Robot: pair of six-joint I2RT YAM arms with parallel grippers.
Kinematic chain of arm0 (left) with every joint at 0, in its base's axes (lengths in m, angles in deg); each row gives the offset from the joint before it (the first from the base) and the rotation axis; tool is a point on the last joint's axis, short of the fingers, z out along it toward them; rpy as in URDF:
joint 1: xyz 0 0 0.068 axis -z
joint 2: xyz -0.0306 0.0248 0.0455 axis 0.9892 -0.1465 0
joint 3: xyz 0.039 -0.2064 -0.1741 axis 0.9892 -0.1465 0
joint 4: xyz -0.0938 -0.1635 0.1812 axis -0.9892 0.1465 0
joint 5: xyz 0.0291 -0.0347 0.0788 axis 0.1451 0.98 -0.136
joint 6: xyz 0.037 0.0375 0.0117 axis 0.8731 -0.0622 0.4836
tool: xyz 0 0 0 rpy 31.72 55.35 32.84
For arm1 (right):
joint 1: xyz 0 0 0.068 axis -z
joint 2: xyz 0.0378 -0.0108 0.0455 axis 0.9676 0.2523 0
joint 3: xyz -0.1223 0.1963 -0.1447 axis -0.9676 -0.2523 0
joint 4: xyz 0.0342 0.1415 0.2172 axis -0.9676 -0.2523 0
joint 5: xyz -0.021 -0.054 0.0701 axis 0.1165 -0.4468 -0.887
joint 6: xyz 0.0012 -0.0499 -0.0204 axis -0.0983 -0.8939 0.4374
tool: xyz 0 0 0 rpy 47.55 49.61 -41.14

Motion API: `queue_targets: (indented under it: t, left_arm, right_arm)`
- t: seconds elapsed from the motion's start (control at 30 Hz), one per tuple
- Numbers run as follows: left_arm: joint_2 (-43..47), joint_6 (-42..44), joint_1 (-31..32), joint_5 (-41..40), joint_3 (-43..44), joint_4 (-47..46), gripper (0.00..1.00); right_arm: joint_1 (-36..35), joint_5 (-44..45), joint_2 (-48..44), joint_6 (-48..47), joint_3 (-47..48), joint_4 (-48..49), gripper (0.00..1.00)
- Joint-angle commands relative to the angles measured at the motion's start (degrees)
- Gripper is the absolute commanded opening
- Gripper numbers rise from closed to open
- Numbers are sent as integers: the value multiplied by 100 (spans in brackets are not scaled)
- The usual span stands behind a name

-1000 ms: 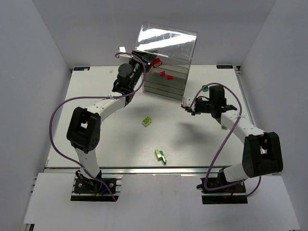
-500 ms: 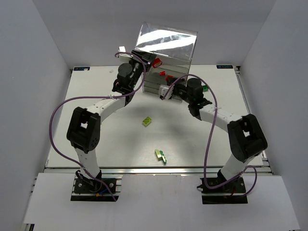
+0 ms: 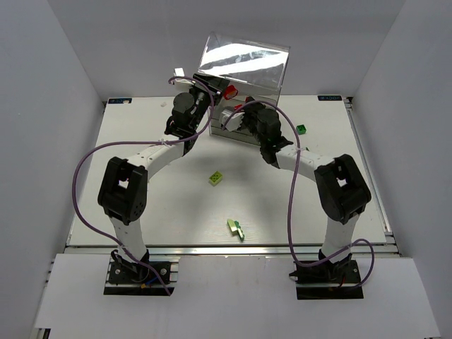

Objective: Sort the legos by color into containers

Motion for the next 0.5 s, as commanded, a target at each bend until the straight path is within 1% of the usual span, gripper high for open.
queue_targets:
  t: [0.0,0.03,0.13,0.2,0.23,0.27,0.3,0.33,0.37,0.47]
  left_arm:
    - [213,47,-27,71,165,-149,52]
    - [213,47,-27,71,173,-141,52]
    - [221,47,-27,71,173,-141,52]
    - [230,38,-27,71,156,-158,52]
    - [239,47,-27,71,147,-158,52]
    - [230,47,-27,71,138,-149,52]
    - [230,47,-27,71,138,-158,52]
    - [248,47,-27,71,138,-167,52]
    - [239,38,-27,71,138,-158,52]
    - [257,38,-79,71,138,-158,52]
  right_arm:
    - [-47,427,75,-290,392,-144,0]
    - [-38,444,127,-299,488,-215,0]
    - [-12,462,233,-404,638,-496,12]
    - [-3,488,303,-466,717,-716,31]
    - [-3,497,330,-474,761,-769,36]
    - [-3,497,348,-466,822,-821,43]
    - [6,497,365,-457,849,-909,46]
    - [6,497,391,-439,875,-945,50]
    - [14,506,409,-448,902,-962,57]
    - [14,471,401,-431,911,-1015,60]
